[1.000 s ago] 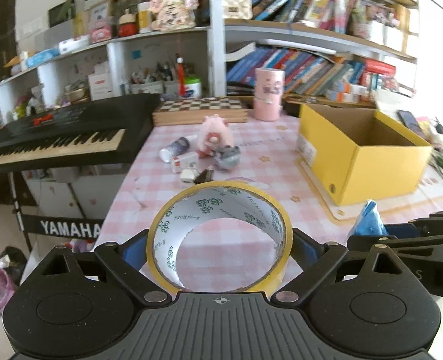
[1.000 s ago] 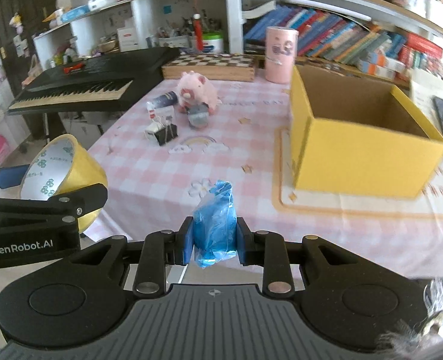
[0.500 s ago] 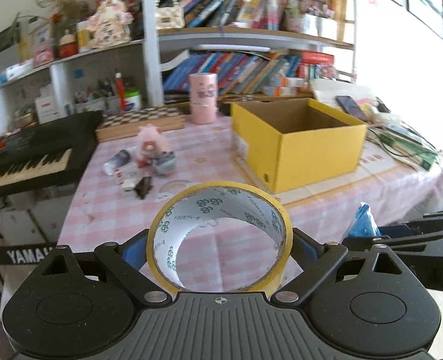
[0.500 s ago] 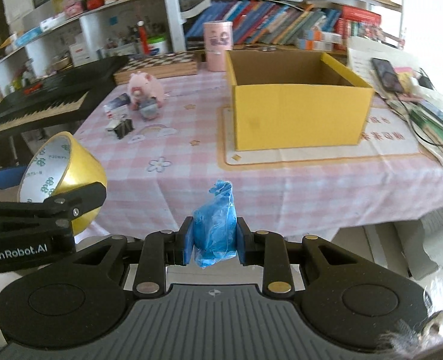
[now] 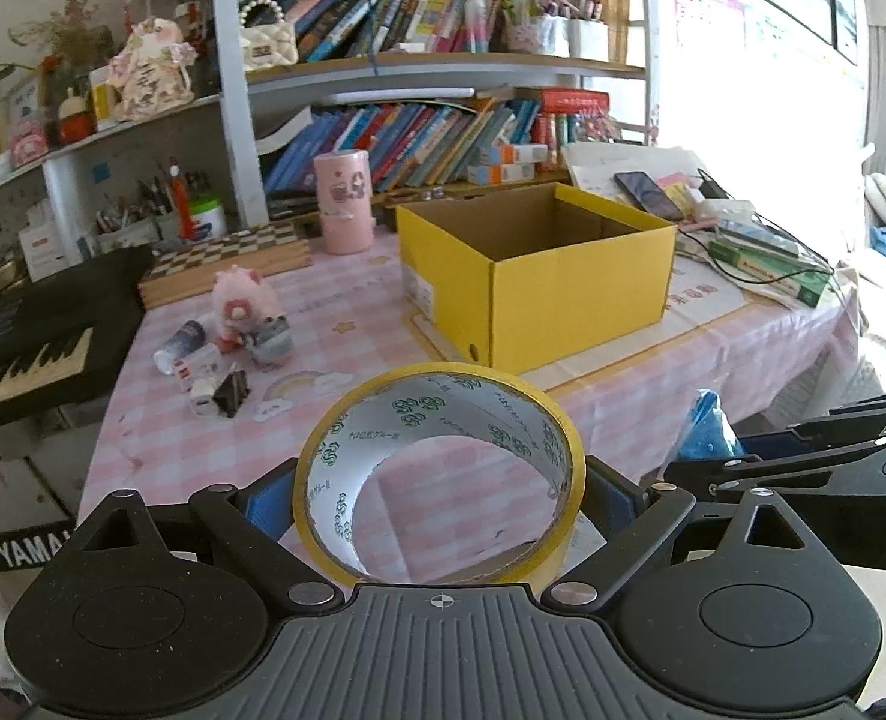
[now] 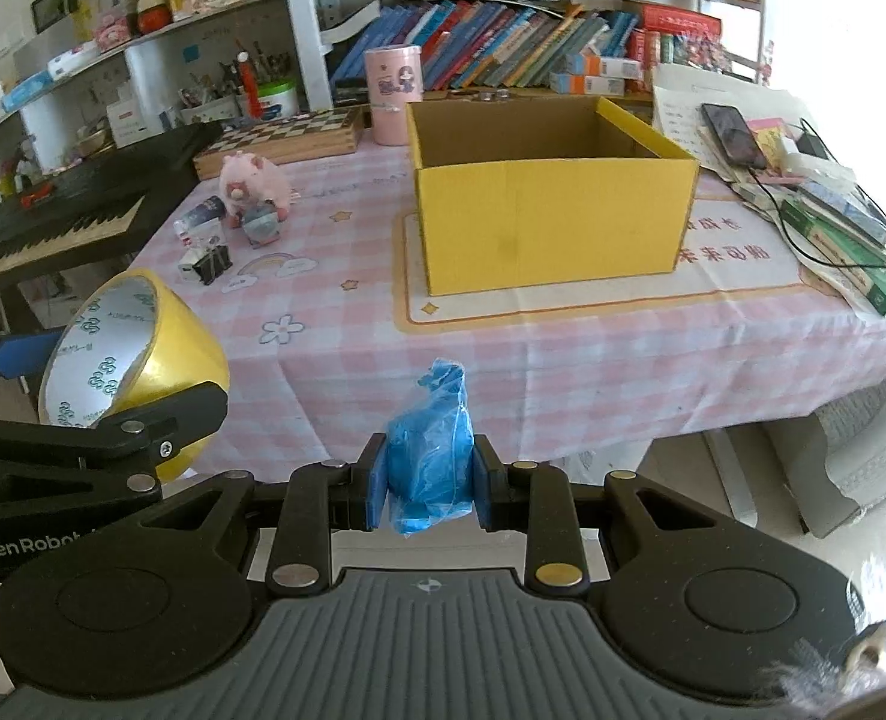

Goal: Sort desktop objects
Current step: 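Carry the tape roll and blue bag toward the yellow box with both tools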

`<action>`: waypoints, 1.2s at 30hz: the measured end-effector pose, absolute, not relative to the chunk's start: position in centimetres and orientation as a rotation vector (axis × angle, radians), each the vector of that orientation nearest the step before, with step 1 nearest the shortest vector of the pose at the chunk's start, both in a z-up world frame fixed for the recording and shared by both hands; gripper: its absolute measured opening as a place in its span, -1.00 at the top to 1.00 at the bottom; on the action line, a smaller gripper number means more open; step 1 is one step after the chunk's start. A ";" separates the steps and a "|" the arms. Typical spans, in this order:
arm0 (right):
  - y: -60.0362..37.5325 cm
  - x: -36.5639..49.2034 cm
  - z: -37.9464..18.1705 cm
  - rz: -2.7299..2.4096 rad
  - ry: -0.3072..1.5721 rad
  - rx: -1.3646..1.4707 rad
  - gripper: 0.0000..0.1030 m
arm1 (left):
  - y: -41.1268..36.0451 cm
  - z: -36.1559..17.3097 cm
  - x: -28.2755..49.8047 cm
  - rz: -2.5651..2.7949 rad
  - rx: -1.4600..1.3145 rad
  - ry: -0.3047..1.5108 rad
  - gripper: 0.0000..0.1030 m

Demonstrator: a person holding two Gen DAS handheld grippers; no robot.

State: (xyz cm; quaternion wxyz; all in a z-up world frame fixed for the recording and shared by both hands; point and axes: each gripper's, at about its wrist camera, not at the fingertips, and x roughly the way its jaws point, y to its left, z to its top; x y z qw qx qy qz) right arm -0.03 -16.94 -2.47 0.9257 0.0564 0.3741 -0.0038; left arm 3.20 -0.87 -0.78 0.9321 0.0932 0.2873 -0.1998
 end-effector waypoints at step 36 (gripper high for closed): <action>-23.6 1.9 -3.6 -0.100 0.817 0.228 0.50 | -7.1 -1.0 6.3 -0.521 0.242 0.618 -0.85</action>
